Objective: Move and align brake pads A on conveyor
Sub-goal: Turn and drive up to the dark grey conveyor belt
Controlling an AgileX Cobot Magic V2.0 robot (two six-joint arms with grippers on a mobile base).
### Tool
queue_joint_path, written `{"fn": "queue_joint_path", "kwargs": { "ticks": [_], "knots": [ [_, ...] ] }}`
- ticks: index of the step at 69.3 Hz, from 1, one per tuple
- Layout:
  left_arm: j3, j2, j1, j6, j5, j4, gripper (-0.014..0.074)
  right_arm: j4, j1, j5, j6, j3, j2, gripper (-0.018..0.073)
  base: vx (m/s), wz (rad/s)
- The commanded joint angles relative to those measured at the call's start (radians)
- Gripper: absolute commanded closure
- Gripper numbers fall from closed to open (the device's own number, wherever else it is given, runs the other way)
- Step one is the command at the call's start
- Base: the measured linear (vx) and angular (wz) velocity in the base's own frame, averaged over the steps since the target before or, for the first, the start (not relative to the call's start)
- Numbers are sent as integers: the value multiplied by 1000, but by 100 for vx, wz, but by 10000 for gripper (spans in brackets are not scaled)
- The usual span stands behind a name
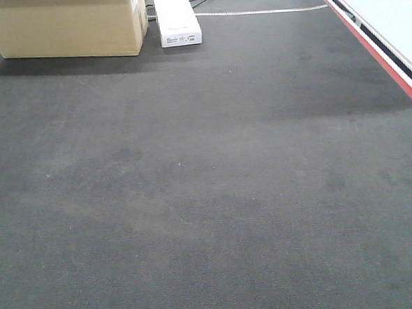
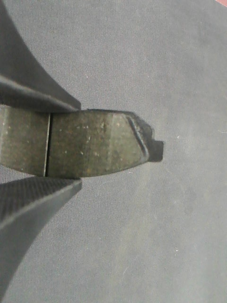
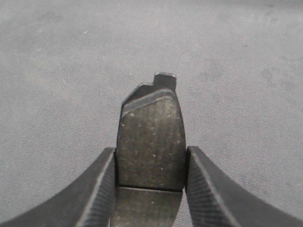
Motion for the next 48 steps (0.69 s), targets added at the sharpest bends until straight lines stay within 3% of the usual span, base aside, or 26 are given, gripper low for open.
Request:
{"fn": "queue_joint_path", "kwargs": {
  "ticks": [1, 48],
  "knots": [
    [-24, 7, 3, 1, -80, 8, 603, -6, -5, -81, -2, -27, 2, 571, 0, 0],
    [-24, 7, 3, -1, -103, 1, 603, -6, -5, -81, -2, -27, 2, 571, 0, 0]
  ]
}}
